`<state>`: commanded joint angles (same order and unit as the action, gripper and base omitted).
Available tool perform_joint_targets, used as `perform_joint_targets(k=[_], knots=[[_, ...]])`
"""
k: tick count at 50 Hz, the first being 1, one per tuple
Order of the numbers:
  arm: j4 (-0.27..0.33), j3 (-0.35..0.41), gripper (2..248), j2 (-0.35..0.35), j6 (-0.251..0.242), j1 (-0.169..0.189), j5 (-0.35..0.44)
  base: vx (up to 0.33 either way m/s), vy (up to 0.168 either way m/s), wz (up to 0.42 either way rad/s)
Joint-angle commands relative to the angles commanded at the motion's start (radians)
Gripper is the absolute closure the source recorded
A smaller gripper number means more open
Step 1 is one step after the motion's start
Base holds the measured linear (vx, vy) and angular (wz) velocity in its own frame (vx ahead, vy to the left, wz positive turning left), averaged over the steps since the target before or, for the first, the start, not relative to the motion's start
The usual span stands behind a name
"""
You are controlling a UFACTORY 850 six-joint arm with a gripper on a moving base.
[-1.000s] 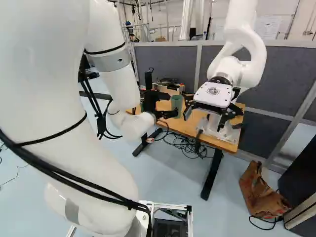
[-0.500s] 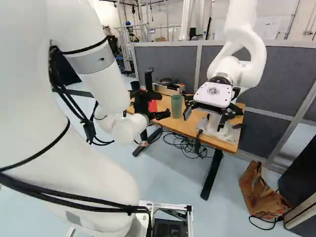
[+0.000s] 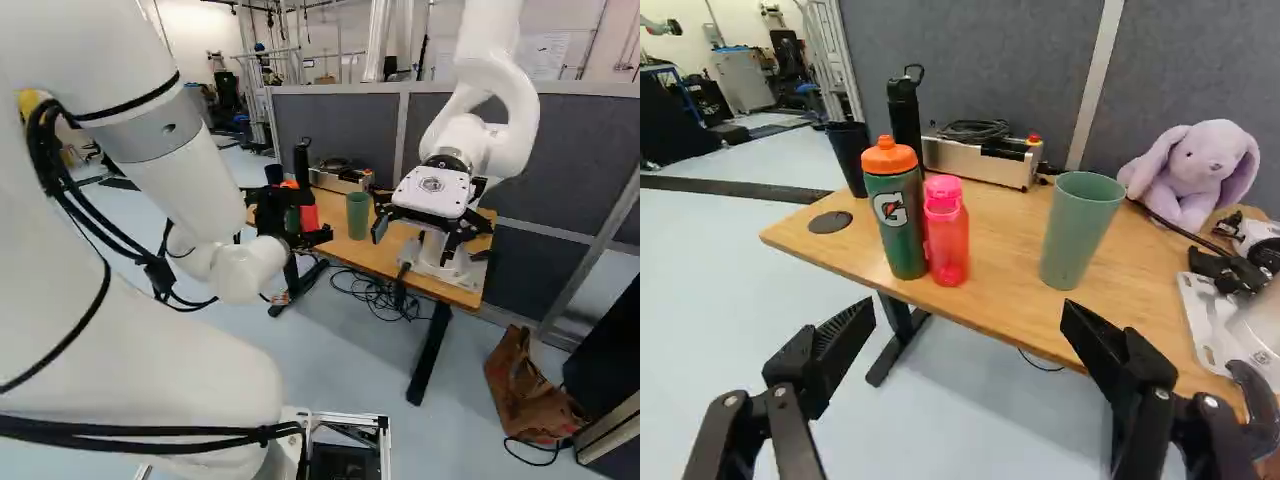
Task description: Place the green cup on the table
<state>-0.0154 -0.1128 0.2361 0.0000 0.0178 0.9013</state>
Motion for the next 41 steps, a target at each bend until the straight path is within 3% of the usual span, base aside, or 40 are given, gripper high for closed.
perform_joint_targets(k=[41], knots=[[0.015, 0.025, 3, 0.043, 0.0, -0.018, -0.029, 0.0, 0.0, 0.0]])
